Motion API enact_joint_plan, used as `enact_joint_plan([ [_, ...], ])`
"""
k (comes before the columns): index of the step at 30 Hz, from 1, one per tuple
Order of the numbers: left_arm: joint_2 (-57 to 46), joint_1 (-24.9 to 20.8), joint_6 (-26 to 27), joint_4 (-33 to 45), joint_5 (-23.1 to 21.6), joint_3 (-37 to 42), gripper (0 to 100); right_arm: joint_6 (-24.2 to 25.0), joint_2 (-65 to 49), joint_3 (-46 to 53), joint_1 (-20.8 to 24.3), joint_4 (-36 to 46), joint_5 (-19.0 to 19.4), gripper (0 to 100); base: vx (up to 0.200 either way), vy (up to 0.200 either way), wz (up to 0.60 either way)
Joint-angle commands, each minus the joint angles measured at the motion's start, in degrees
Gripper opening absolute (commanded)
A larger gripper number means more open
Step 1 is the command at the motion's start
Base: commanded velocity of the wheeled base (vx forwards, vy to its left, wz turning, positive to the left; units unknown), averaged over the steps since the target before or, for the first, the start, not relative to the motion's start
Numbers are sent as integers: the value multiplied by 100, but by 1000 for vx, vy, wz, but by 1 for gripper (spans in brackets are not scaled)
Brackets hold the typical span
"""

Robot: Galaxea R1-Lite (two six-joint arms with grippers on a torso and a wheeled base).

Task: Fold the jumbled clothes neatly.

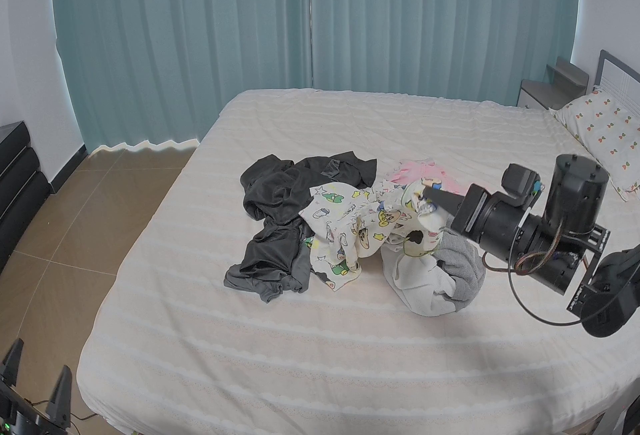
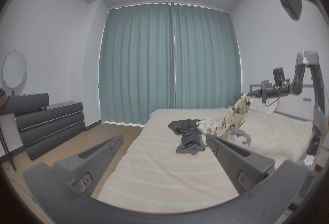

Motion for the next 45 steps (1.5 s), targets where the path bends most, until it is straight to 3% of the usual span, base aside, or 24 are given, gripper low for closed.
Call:
enact_joint_plan([
  [1,2944,-125,-665,-180,-1258,-2203,100,-113,-538,-1544,36,891,179,0,0,0,0],
  [4,3761,-327,-437,-479,-2137,-2177,100,-113,-494,-2010,203,1119,179,0,0,0,0],
  [6,4244,-556,-235,-541,-2401,-2186,100,-113,-494,-2335,326,1286,179,0,0,0,0],
  [8,4570,-828,-33,-549,-2427,-2186,100,-113,-503,-2581,397,1400,179,0,0,0,0],
  [9,4956,-1206,126,-549,-2410,-2177,100,-113,-494,-2871,485,1602,179,0,0,0,0],
  [14,5914,-2129,214,-629,-2410,-2168,100,-104,-345,-3732,704,2139,136,0,0,0,0],
  [21,6820,-2314,205,-1340,-2401,-2106,100,-104,-319,-4304,942,2411,127,0,0,0,0],
  [24,7039,-2613,152,-1604,-2375,-2106,100,-96,-169,-4418,1003,2464,109,0,0,0,0],
  [31,8120,-3149,20,-3045,-1258,-2124,100,-87,68,-4699,1188,2473,-5,0,0,0,0],
  [34,8516,-3711,-472,-3740,-634,-2300,100,-87,174,-4787,1205,2473,-58,0,0,0,0],
  [38,8911,-4080,-692,-3968,130,-2625,100,-87,253,-4831,1197,2464,-102,0,0,0,0],
  [45,9588,-4133,-718,-3968,1308,-3460,100,-78,209,-4761,1197,2473,-102,0,0,0,0],
])
